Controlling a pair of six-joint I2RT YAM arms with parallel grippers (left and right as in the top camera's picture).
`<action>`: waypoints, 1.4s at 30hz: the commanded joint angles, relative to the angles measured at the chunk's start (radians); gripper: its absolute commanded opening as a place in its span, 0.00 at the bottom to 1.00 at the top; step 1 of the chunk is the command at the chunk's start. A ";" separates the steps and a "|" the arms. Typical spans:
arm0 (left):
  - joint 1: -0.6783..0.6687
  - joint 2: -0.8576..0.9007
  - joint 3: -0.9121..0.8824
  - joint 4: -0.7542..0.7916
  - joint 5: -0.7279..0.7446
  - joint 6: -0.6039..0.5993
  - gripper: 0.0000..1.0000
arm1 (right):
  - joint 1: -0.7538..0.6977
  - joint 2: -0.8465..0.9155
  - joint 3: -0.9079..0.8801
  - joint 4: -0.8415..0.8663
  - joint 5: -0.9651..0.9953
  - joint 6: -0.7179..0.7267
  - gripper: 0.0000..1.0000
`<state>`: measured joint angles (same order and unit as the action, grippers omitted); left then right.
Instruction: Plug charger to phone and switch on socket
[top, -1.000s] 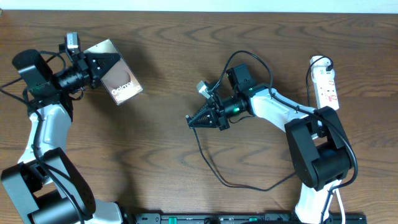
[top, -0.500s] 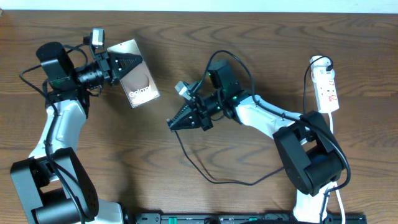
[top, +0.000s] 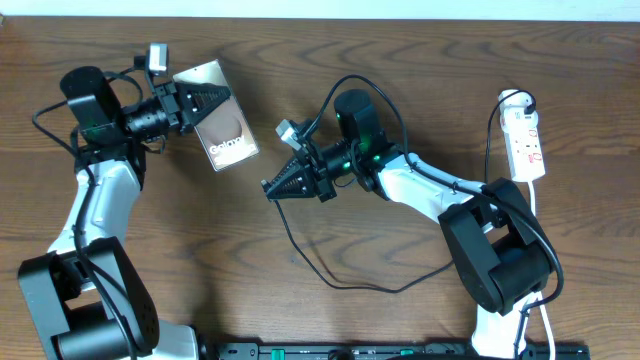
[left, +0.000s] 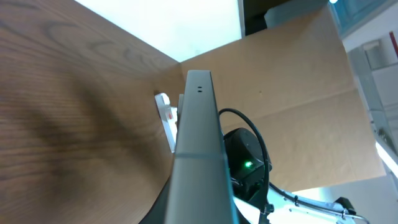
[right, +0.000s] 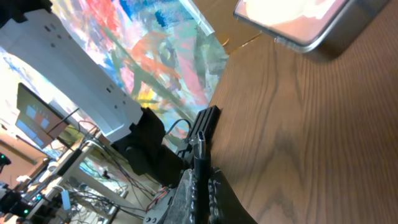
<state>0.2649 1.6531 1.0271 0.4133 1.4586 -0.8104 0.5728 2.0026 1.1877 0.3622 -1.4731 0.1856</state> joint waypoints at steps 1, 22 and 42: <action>-0.026 -0.005 0.002 0.020 0.003 0.010 0.07 | 0.008 0.013 0.003 0.045 0.009 0.085 0.01; -0.072 -0.005 0.002 0.097 -0.035 -0.010 0.08 | 0.016 0.014 0.003 0.151 0.049 0.158 0.01; -0.107 -0.006 0.002 0.144 0.026 -0.012 0.07 | 0.008 0.014 0.003 0.154 0.087 0.179 0.01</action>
<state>0.1570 1.6531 1.0271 0.5392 1.4399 -0.8146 0.5819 2.0033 1.1881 0.5140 -1.3903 0.3565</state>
